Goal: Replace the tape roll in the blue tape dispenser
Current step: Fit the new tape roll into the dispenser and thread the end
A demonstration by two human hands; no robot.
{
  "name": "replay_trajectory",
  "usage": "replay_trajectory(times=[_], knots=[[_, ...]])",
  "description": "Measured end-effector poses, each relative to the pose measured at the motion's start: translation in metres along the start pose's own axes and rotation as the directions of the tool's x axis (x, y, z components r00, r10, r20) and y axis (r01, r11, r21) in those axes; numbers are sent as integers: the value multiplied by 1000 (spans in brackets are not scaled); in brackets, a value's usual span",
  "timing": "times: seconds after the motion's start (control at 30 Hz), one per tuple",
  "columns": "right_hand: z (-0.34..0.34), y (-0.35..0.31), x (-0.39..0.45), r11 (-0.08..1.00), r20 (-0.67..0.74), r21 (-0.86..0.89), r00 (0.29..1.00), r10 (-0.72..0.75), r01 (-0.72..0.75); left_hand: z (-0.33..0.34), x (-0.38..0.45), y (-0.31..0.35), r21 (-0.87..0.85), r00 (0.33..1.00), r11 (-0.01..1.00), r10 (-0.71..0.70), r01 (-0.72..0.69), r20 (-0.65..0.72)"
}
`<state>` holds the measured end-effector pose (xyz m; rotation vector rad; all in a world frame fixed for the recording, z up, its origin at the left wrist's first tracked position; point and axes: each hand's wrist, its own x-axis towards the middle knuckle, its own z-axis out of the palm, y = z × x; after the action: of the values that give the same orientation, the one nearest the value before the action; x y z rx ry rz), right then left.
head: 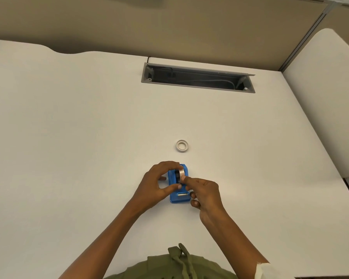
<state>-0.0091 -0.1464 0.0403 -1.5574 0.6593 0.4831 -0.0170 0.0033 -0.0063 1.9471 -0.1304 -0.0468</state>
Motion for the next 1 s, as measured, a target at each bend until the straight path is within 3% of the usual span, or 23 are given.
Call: replay_trajectory(times=[0.17, 1.0], knots=[[2, 3, 0, 1000, -17, -1, 1000, 8, -8, -5, -4, -2, 12, 994, 1000, -29, 28, 108], [-1, 18, -9, 997, -67, 39, 996, -64, 67, 4, -9, -17, 164, 993, 985, 29, -48, 116]])
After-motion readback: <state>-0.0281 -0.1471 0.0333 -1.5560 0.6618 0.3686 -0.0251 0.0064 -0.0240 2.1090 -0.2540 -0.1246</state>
